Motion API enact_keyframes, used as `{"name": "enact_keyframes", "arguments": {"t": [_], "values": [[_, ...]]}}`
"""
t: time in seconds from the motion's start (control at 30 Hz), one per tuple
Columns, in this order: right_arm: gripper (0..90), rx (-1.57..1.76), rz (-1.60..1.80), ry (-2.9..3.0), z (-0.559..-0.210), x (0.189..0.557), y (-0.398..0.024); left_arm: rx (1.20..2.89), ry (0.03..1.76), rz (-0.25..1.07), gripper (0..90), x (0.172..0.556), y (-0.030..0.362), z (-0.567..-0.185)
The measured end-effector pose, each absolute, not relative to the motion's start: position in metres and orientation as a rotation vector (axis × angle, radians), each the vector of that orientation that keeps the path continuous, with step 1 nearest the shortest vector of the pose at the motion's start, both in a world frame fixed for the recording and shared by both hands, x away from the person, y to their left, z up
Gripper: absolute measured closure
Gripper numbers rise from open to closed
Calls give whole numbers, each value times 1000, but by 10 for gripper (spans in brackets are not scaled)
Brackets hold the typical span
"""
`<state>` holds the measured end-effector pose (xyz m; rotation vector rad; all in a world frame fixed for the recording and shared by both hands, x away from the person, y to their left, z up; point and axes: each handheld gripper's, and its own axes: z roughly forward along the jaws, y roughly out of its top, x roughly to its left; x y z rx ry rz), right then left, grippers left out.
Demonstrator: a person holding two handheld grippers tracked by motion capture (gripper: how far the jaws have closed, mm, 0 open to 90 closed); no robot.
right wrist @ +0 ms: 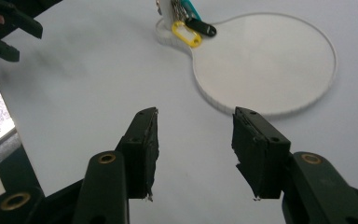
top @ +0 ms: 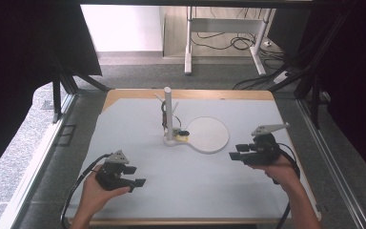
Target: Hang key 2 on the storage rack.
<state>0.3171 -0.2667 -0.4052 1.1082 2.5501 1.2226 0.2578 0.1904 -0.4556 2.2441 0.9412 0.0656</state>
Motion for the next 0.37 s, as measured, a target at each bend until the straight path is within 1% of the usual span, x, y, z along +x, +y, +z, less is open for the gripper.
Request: {"name": "enact_keyframes", "arguments": {"t": [0.17, 0.3, 0.37], "values": [[502, 1122, 1231, 2527, -427, 298, -282, 2254, 948, 60, 383, 258, 187, -459], [490, 1133, 1221, 2485, -444, 288, -284, 2262, 947, 59, 381, 259, 185, -461], [478, 1137, 1150, 2494, -446, 287, -282, 2265, 946, 62, 381, 259, 185, -461]]}}
